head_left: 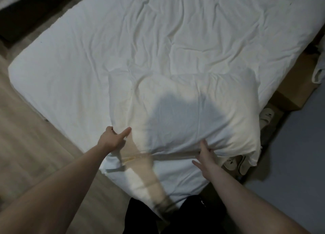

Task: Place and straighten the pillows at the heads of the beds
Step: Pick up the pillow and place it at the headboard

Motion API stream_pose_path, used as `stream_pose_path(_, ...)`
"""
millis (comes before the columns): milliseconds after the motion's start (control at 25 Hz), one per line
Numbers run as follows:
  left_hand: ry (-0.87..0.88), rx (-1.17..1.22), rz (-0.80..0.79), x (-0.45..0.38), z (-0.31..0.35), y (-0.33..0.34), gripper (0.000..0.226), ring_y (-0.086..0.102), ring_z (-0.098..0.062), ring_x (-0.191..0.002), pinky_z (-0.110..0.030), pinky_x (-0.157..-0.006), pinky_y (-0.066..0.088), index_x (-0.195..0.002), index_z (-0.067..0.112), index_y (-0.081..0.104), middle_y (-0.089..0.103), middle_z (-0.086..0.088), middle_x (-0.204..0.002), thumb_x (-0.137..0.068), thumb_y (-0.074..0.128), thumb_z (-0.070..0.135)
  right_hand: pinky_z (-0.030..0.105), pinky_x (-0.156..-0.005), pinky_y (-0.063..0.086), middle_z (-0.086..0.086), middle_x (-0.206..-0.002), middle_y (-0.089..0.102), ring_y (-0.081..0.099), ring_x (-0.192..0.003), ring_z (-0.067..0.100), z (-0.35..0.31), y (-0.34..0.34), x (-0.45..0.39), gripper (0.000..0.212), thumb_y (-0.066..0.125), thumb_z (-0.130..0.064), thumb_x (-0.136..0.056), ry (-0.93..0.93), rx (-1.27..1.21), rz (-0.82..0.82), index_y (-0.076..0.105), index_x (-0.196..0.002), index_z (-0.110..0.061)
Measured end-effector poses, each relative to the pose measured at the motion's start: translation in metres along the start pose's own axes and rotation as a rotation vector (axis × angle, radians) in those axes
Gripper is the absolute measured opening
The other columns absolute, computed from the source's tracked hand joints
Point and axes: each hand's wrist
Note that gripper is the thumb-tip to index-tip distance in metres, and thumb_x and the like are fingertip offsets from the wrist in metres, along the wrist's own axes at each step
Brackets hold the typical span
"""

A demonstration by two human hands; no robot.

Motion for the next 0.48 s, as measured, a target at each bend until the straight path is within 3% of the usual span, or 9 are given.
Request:
stream_pose_path(80, 0.028, -0.185, 0.096, 0.001, 0.009, 0.002, 0.047, 0.065, -0.039, -0.102, -0.043, -0.089, 0.053, -0.095, 0.008, 0.060, 0.067, -0.011, -0.095, -0.090, 0.063, 0.055, 0.047, -0.109, 0.052, 0.013, -0.164, 0.040, 0.049, -0.144, 0.035, -0.019, -0.006, -0.017, 0.094, 0.061, -0.071, -0.091, 0.098, -0.080, -0.072, 0.030, -0.163, -0.019)
stream_pose_path(160, 0.073, -0.302, 0.113, 0.010, 0.019, -0.002, 0.038, 0.066, -0.039, -0.092, -0.039, -0.079, 0.053, -0.080, 0.007, 0.059, 0.066, -0.011, -0.083, -0.094, 0.060, 0.042, 0.047, -0.107, 0.053, 0.016, -0.158, 0.048, 0.054, -0.139, 0.036, -0.040, -0.011, -0.025, 0.087, 0.068, -0.060, -0.093, 0.123, -0.145, -0.138, 0.036, -0.161, -0.017)
stream_pose_path(240, 0.117, -0.371, 0.080, 0.030, 0.025, -0.008, 0.036, 0.067, -0.034, -0.085, -0.035, -0.072, 0.051, -0.081, 0.009, 0.063, 0.069, -0.010, -0.084, -0.094, 0.059, 0.042, 0.050, -0.099, 0.057, 0.014, -0.148, 0.058, 0.062, -0.128, 0.036, -0.060, -0.013, -0.022, 0.074, 0.074, -0.043, -0.095, 0.018, -0.162, -0.084, 0.044, -0.156, -0.016)
stream_pose_path(360, 0.151, -0.414, 0.026, 0.085, 0.024, 0.003, 0.038, 0.067, -0.027, -0.080, -0.033, -0.069, 0.048, -0.075, 0.016, 0.064, 0.071, -0.003, -0.081, -0.094, 0.056, 0.049, 0.056, -0.100, 0.058, 0.012, -0.139, 0.066, 0.069, -0.119, 0.034, -0.101, -0.022, 0.006, 0.064, 0.081, -0.023, -0.089, -0.203, -0.202, 0.015, 0.054, -0.146, -0.011)
stream_pose_path(480, 0.155, -0.474, -0.157, 0.151, 0.020, 0.044, 0.034, 0.063, -0.021, -0.077, -0.027, -0.069, 0.043, -0.070, 0.014, 0.065, 0.068, 0.002, -0.075, -0.092, 0.057, 0.039, 0.051, -0.096, 0.061, 0.011, -0.130, 0.069, 0.071, -0.113, 0.031, -0.146, -0.037, 0.047, 0.054, 0.082, -0.014, -0.083, -0.435, -0.187, 0.025, 0.059, -0.132, -0.014)
Point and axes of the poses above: each hand's wrist, its own x-axis away from the middle knuckle, its own y-axis out of the palm, z = x × y
